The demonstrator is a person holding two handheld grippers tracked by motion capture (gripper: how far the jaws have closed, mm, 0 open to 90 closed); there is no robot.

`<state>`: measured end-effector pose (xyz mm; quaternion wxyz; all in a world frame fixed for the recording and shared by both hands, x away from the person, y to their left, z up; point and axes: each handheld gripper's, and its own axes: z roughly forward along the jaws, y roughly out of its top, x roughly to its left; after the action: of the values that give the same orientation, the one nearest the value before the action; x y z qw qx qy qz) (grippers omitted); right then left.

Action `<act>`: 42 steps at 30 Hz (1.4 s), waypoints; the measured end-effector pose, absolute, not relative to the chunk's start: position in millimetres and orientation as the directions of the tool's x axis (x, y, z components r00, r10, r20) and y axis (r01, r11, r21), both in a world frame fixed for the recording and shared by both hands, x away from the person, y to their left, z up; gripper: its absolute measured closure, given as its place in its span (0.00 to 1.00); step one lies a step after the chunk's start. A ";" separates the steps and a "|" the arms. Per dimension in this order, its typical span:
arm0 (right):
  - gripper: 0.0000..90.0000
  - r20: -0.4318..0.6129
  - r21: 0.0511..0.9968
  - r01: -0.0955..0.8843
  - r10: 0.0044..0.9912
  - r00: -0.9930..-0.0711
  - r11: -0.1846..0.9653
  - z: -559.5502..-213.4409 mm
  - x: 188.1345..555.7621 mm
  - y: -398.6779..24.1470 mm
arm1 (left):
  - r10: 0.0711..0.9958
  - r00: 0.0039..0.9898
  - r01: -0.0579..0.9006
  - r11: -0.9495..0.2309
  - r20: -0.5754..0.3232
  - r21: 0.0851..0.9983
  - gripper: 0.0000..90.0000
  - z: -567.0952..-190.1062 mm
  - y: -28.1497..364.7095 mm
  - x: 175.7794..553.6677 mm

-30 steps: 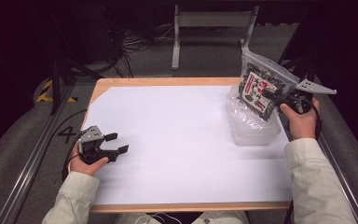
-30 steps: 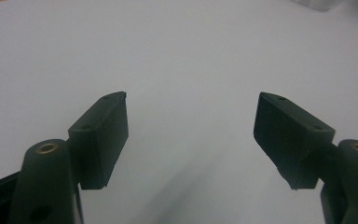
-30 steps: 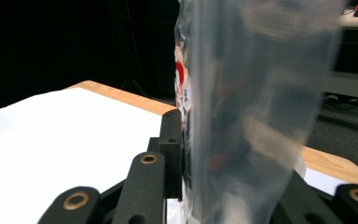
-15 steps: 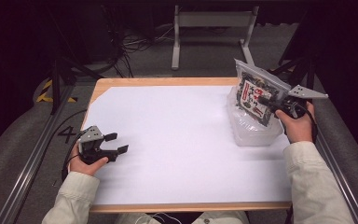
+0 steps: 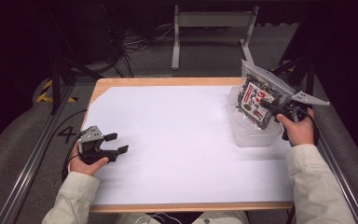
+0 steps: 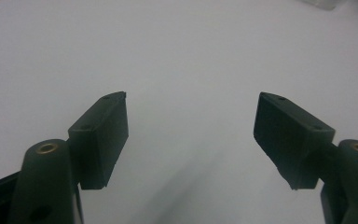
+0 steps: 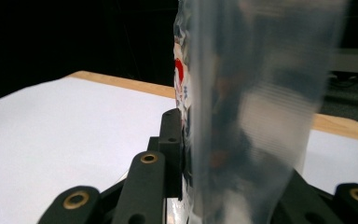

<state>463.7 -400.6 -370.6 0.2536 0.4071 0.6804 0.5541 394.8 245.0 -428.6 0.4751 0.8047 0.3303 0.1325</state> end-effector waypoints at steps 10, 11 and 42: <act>0.83 0.121 0.967 0.255 0.841 -0.527 0.021 -379.3 459.5 -404.9 | 0.659 0.746 0.408 -0.330 -0.102 0.851 0.30 -428.9 244.6 394.8; 0.82 0.125 0.966 0.257 0.841 -0.526 0.018 -379.3 459.6 -405.3 | 0.659 0.745 0.409 -0.329 -0.103 0.851 0.30 -428.9 244.6 394.7; 0.30 0.044 0.973 0.223 0.884 -0.465 0.068 -350.9 411.6 -417.2 | 0.637 0.764 0.383 -0.315 -0.105 0.868 0.31 -420.2 237.1 383.5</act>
<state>411.6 -417.2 -350.9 0.3060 0.4168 0.6637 0.5405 383.5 237.1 -420.2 0.4909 0.8006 0.3182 0.1293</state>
